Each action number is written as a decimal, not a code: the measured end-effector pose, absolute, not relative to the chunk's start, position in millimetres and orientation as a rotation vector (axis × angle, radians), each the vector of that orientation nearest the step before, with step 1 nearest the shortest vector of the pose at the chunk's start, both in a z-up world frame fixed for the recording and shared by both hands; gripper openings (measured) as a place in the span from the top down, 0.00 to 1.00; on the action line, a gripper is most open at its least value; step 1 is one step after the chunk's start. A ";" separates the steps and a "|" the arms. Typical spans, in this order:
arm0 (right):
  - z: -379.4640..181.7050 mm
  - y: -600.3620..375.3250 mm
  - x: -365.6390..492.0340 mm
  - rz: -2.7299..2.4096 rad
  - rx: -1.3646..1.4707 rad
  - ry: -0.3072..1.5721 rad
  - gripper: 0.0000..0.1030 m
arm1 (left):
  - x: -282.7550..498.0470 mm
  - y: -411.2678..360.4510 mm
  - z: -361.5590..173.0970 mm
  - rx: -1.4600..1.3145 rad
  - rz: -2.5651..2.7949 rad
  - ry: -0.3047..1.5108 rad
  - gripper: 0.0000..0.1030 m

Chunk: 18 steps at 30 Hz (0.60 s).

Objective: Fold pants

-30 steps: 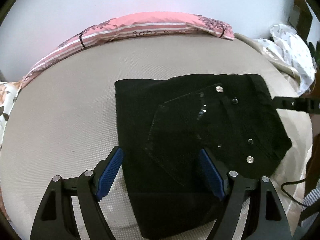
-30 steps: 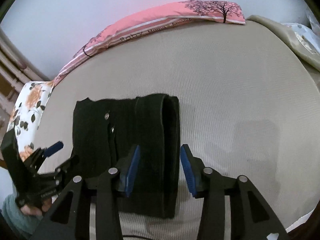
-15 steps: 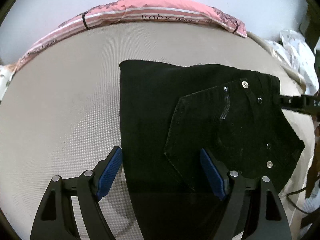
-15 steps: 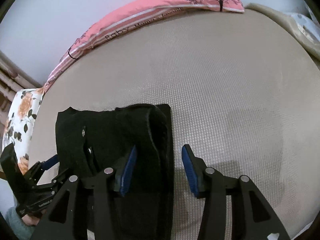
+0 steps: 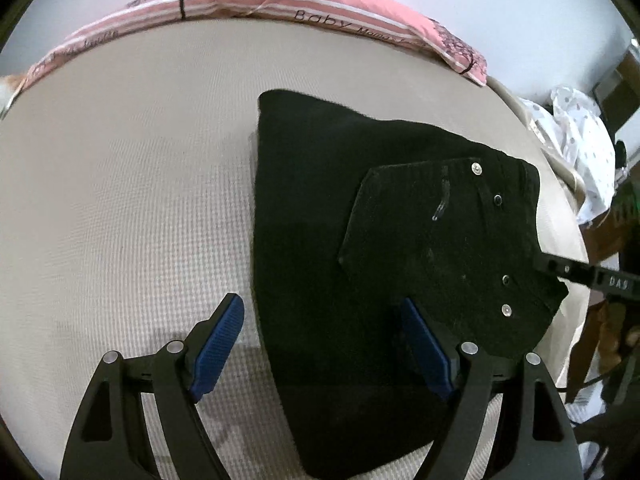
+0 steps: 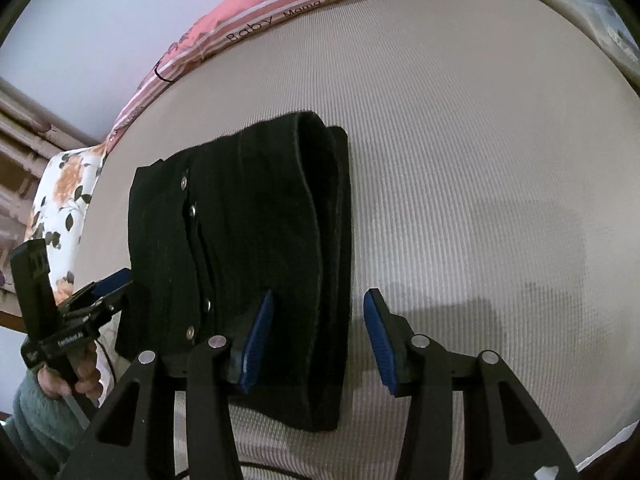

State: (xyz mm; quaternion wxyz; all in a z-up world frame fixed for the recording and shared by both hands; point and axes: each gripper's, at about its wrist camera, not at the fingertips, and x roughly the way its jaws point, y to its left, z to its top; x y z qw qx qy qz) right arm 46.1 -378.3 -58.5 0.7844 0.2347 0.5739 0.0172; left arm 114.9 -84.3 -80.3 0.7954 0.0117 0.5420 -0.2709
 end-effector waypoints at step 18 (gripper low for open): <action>-83.8 -399.9 40.2 0.214 0.729 1.245 0.56 | 129.5 -70.0 -87.2 -0.244 -0.654 1.293 0.22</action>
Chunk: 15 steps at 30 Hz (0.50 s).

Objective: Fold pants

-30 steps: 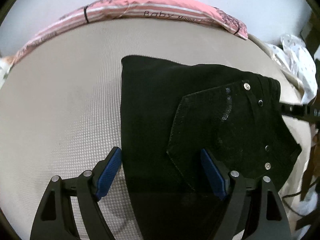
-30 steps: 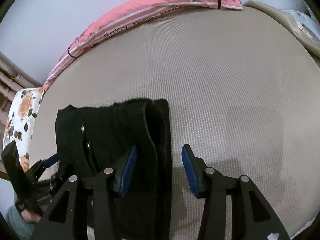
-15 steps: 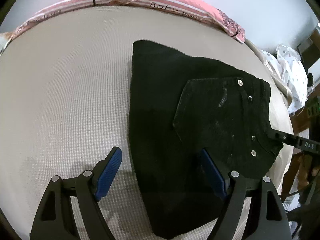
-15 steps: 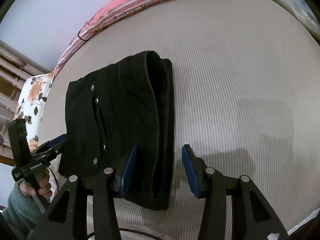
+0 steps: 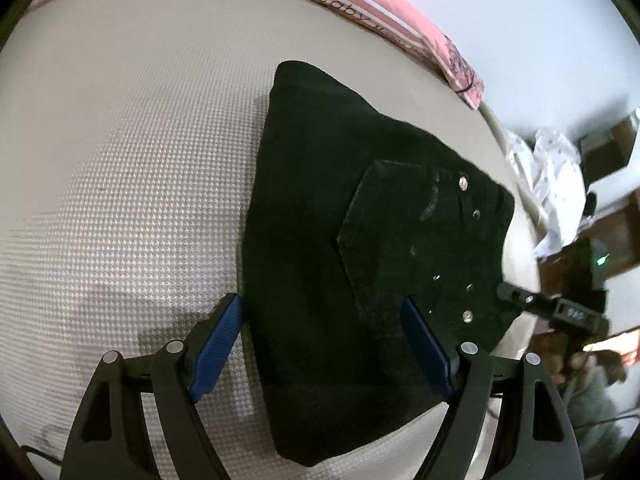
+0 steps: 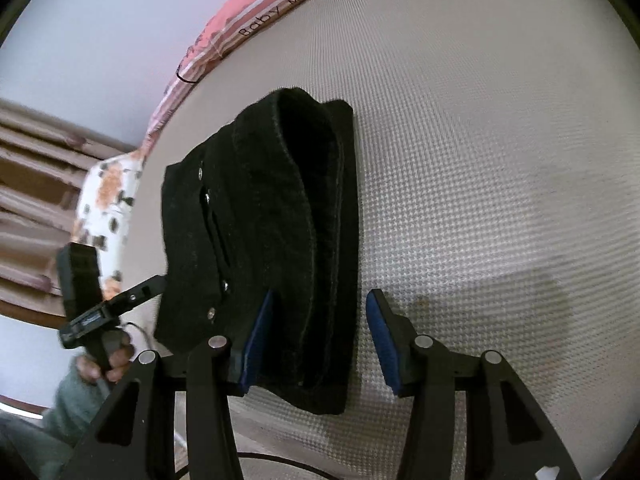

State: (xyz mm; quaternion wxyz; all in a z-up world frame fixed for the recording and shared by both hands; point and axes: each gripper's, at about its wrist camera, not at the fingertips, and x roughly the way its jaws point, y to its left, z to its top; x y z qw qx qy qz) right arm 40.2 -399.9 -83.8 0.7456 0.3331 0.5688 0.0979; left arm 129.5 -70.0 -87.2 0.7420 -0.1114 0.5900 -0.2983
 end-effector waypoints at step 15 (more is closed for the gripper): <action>-107.1 -418.5 51.2 0.374 0.899 1.273 0.58 | 160.1 -50.7 -99.9 -0.477 -0.792 1.392 0.24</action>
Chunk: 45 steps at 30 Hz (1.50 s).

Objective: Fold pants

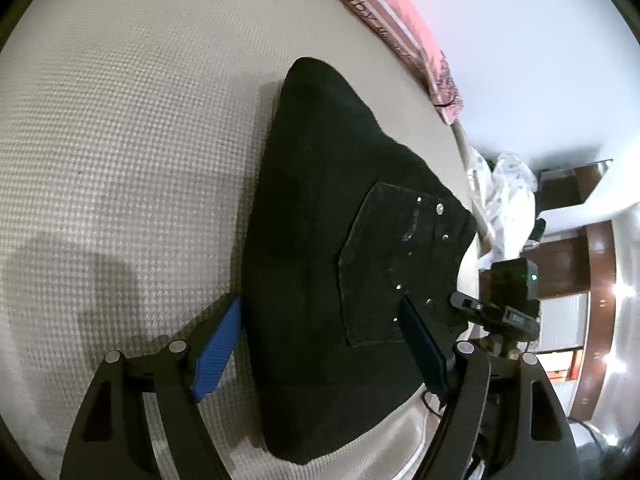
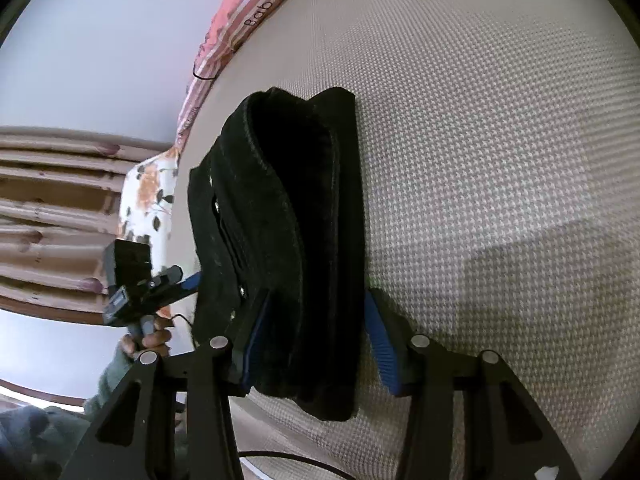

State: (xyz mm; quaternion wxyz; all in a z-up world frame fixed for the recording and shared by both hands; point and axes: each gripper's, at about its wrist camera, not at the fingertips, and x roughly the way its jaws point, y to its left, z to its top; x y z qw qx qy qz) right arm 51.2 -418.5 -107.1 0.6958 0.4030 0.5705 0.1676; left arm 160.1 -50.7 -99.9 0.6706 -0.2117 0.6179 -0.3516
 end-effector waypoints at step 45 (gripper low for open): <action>-87.2 -376.1 74.9 0.263 0.732 1.201 0.69 | 116.6 -93.9 -72.1 -0.028 -0.617 1.205 0.55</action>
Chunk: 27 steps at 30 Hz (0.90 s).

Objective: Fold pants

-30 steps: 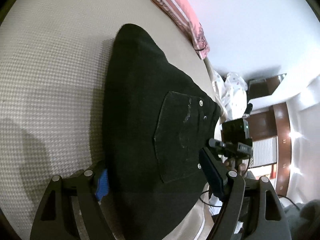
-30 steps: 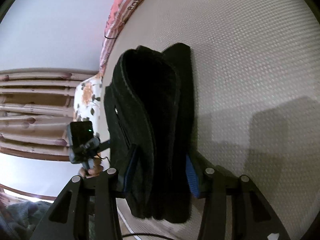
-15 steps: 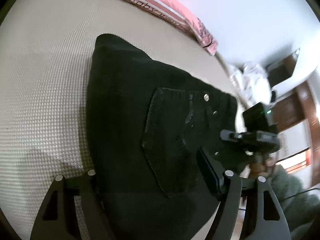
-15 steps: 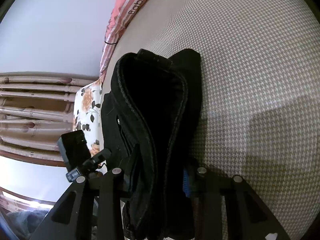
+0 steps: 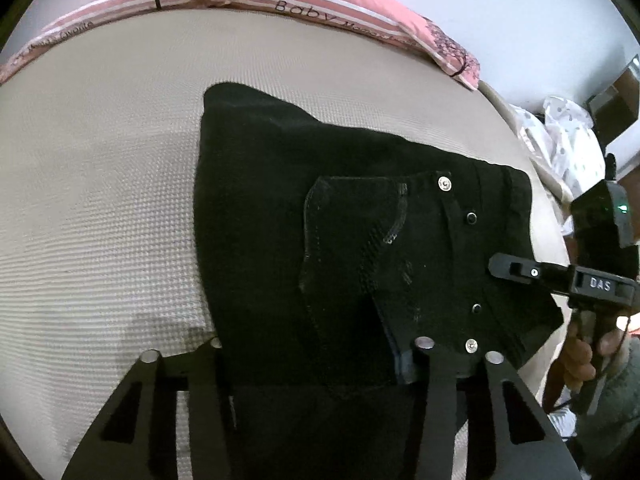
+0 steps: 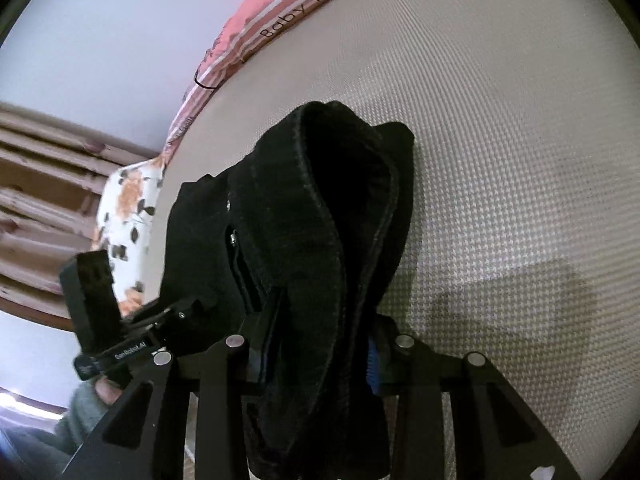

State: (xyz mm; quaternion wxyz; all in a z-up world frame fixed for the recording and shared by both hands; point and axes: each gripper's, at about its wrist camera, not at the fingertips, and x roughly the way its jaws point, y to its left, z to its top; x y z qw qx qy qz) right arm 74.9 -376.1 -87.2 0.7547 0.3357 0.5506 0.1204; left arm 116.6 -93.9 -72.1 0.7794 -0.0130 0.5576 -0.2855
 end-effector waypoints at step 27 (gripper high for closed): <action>-33.5 -319.1 94.6 0.323 0.731 1.153 0.76 | 115.8 -68.5 -26.1 -0.080 -0.605 1.118 0.83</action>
